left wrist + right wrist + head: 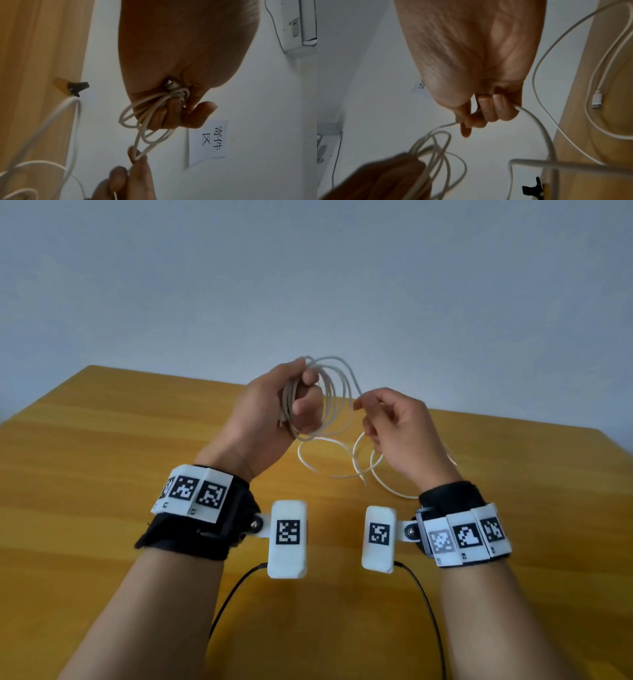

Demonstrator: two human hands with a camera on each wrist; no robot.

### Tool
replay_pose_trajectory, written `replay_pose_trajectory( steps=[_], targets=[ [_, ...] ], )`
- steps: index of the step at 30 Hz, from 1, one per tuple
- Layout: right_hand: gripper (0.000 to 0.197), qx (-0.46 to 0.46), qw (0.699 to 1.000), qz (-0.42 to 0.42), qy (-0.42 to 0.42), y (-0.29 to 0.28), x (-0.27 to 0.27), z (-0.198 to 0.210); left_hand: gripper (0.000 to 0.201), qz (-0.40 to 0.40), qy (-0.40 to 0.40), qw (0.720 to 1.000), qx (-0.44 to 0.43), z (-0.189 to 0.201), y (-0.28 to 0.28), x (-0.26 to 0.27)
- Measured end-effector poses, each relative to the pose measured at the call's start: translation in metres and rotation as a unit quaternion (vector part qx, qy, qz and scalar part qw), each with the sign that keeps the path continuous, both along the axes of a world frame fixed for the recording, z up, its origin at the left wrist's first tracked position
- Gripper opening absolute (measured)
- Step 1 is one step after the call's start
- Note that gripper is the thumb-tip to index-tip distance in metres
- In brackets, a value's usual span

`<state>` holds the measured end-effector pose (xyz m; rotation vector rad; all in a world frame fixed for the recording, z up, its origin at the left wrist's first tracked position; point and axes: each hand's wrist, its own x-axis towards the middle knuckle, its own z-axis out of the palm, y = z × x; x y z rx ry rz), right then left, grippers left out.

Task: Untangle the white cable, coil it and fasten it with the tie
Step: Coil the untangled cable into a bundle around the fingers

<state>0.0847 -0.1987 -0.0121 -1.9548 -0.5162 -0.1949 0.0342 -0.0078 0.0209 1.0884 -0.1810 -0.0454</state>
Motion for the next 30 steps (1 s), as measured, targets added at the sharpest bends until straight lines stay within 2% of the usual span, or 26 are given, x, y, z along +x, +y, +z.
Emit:
replay_pose_trajectory(
  steps=[5, 9, 12, 14, 16, 19, 22, 23, 27, 29, 30],
  targets=[
    [0.035, -0.078, 0.997, 0.024, 0.010, 0.018, -0.008, -0.004, 0.034, -0.022, -0.076, 0.996, 0.027, -0.003, -0.011, -0.003],
    [0.043, -0.078, 0.994, 0.060, 0.039, 0.026, -0.015, -0.001, 0.031, -0.048, -0.139, 0.989, 0.027, -0.004, -0.015, -0.005],
    [0.045, -0.060, 0.988, 0.109, 0.089, 0.029, -0.023, 0.004, 0.034, -0.005, -0.176, 0.979, 0.101, -0.005, -0.019, -0.006],
    [0.048, -0.073, 0.980, 0.140, 0.119, 0.030, -0.026, 0.007, 0.046, 0.043, -0.190, 0.969, 0.153, -0.007, -0.022, -0.004],
    [0.038, -0.110, 0.971, 0.162, 0.135, 0.029, -0.028, 0.007, 0.043, 0.102, -0.205, 0.953, 0.196, -0.011, -0.022, -0.002],
    [0.028, -0.128, 0.958, 0.205, 0.156, 0.028, -0.031, 0.009, 0.022, 0.182, -0.249, 0.910, 0.278, -0.017, -0.017, 0.002],
    [0.013, -0.116, 0.944, 0.243, 0.189, 0.024, -0.030, 0.010, 0.023, 0.229, -0.258, 0.853, 0.392, -0.027, -0.009, 0.009],
    [0.009, -0.111, 0.940, 0.252, 0.199, 0.023, -0.030, 0.010, 0.021, 0.233, -0.255, 0.835, 0.428, -0.030, -0.007, 0.011],
    [0.016, -0.121, 0.944, 0.248, 0.179, 0.020, -0.029, 0.011, 0.018, 0.200, -0.222, 0.758, 0.580, -0.036, -0.006, 0.013],
    [0.014, -0.125, 0.957, 0.213, 0.153, 0.016, -0.027, 0.013, 0.022, 0.174, -0.188, 0.730, 0.633, -0.035, -0.005, 0.011],
    [0.013, -0.128, 0.964, 0.190, 0.136, 0.013, -0.026, 0.014, 0.026, 0.169, -0.172, 0.727, 0.643, -0.034, -0.004, 0.010]
  ],
)
